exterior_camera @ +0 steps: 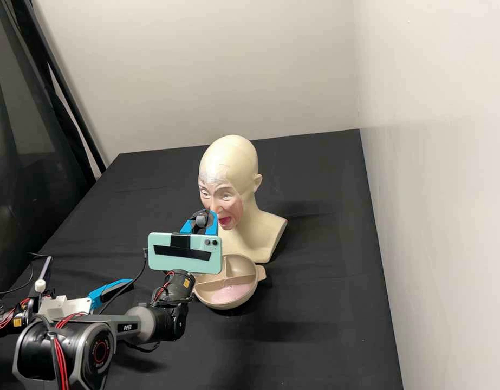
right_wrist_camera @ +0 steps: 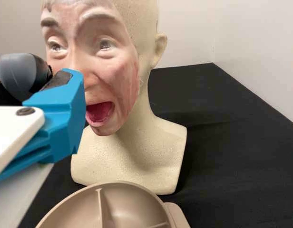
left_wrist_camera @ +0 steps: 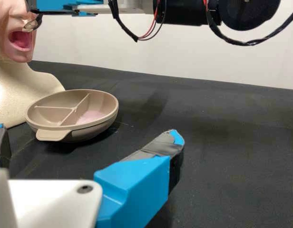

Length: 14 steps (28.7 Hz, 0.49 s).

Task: Feed the grandma with a spoon

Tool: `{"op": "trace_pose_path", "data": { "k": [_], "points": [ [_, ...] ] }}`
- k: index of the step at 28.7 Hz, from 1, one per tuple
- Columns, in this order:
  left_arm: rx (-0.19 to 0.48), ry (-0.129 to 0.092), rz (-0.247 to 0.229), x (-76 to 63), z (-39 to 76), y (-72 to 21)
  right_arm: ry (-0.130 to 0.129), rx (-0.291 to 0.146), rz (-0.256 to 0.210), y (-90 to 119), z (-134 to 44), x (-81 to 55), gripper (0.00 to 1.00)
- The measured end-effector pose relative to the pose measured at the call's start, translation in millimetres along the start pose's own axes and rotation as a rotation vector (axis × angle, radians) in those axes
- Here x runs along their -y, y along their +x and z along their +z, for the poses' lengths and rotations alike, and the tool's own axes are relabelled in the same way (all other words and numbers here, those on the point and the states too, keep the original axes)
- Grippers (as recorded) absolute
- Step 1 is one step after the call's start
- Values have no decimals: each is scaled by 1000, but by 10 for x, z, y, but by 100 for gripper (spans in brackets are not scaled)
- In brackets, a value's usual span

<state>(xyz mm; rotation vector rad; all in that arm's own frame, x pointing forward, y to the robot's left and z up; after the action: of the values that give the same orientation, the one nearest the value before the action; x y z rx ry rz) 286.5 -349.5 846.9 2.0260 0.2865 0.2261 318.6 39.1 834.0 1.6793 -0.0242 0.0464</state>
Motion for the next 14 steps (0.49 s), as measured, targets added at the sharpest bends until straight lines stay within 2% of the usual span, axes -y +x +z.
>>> {"op": "trace_pose_path", "data": {
  "k": [9, 14],
  "points": [
    [-11, -3, -10, 27, -33, 9, 11, -5, -1, 21, -40, 24, 0],
    [-15, -4, -19, 49, -45, 15, 1, 1, -4, 91, -21, 42, 0]
  ]
}}
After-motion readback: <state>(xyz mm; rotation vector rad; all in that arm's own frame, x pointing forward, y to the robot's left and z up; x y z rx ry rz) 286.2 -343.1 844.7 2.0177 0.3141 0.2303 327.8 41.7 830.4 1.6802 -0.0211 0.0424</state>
